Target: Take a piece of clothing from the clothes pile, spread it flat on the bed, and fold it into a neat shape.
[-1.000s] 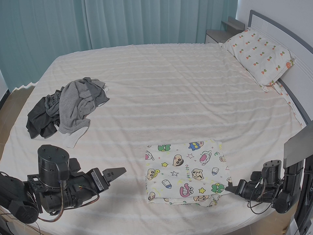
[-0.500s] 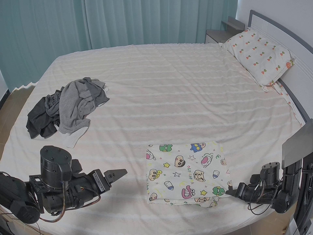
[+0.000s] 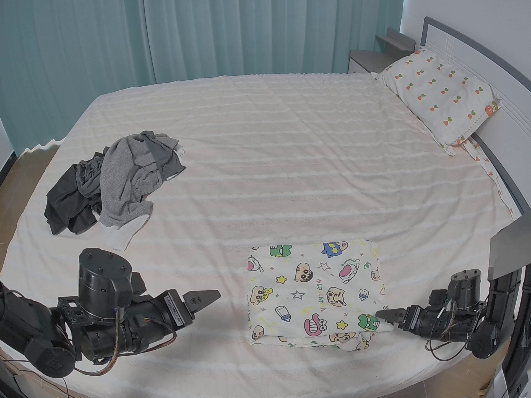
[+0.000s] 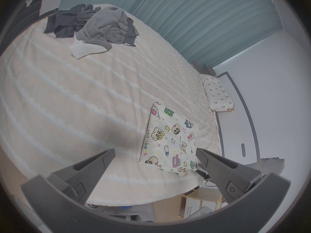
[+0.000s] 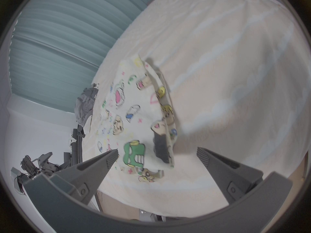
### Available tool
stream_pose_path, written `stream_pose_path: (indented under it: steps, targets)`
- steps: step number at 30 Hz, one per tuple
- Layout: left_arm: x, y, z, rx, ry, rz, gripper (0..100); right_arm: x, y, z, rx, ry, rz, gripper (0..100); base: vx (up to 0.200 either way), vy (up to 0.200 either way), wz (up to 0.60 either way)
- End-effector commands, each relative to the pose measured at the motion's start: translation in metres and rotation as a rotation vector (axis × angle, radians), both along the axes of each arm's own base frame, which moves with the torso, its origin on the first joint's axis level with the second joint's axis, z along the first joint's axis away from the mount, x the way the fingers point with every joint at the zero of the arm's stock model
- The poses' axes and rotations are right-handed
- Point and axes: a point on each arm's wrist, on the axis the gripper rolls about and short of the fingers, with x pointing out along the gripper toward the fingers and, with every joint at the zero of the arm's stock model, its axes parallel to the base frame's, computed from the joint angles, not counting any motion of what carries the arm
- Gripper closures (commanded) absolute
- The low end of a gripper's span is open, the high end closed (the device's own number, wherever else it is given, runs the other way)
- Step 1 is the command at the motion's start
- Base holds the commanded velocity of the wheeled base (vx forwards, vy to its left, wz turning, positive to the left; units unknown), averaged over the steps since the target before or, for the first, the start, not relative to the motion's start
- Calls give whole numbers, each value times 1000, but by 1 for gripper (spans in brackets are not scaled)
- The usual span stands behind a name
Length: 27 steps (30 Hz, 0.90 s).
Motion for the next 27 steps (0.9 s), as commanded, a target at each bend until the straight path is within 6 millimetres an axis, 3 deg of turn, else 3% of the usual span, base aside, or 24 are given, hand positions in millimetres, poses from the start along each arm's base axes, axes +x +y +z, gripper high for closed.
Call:
stream_pose_path:
  steps: [1,3,8,16,23,27]
  targets:
    - [25,-18,-15,20,46,-31,0,2,-13,16,-22,-97,-24,0,0,0,0]
    - [52,-28,-23,40,45,-58,0,19,-16,14,-5,-130,-20,0,0,0,0]
    - [74,-28,-53,182,25,-268,0,49,-14,1,-2,-135,-11,0,0,0,0]
    - [89,-33,-85,196,60,-379,0,84,-11,-11,-4,-66,14,0,0,0,0]
    - [107,-44,-113,172,48,-419,0,91,-9,-15,37,-46,68,0,0,0,0]
    - [117,-45,-118,123,14,-388,0,92,-8,-21,42,-33,75,0,0,0,0]
